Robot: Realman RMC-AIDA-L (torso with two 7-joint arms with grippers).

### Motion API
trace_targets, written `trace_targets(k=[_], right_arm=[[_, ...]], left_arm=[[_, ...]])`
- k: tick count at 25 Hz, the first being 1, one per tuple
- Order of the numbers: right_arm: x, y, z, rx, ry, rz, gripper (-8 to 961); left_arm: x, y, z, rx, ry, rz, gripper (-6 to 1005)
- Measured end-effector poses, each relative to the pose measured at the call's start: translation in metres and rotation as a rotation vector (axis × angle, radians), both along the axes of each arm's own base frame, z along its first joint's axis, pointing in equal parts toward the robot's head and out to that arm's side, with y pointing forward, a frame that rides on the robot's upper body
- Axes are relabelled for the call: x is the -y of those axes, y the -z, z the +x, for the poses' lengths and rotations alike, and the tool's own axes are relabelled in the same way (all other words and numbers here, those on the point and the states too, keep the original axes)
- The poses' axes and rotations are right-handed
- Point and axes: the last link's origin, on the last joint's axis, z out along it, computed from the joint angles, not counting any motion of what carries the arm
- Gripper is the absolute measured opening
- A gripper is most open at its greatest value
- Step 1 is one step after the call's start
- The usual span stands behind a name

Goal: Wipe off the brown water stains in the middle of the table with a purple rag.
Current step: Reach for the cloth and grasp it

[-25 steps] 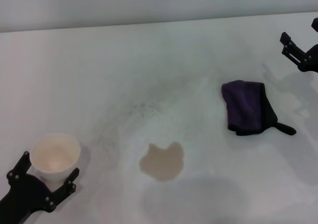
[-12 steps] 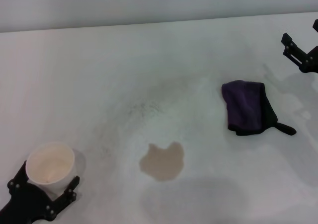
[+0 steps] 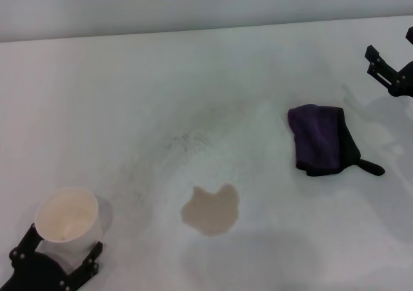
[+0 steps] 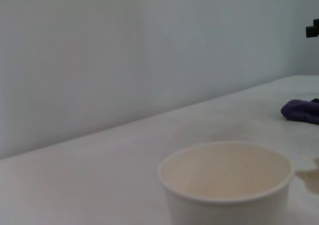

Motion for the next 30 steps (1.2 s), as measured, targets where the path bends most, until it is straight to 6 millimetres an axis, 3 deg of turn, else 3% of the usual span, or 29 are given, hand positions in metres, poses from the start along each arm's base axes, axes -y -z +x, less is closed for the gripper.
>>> trace_targets(k=[19, 24, 30], right_arm=[[0.006, -0.001, 0.009, 0.017, 0.038, 0.0, 869], [0.01, 0.002, 0.01, -0.011, 0.048, -0.011, 869], [0.011, 0.009, 0.008, -0.203, 0.082, -0.067, 868]], left_arm=[[0.056, -0.009, -0.008, 0.034, -0.079, 0.087, 885], [0.065, -0.022, -0.018, 0.035, -0.174, 0.203, 886], [0.056, -0.049, -0.027, 0.052, -0.24, 0.396, 886]])
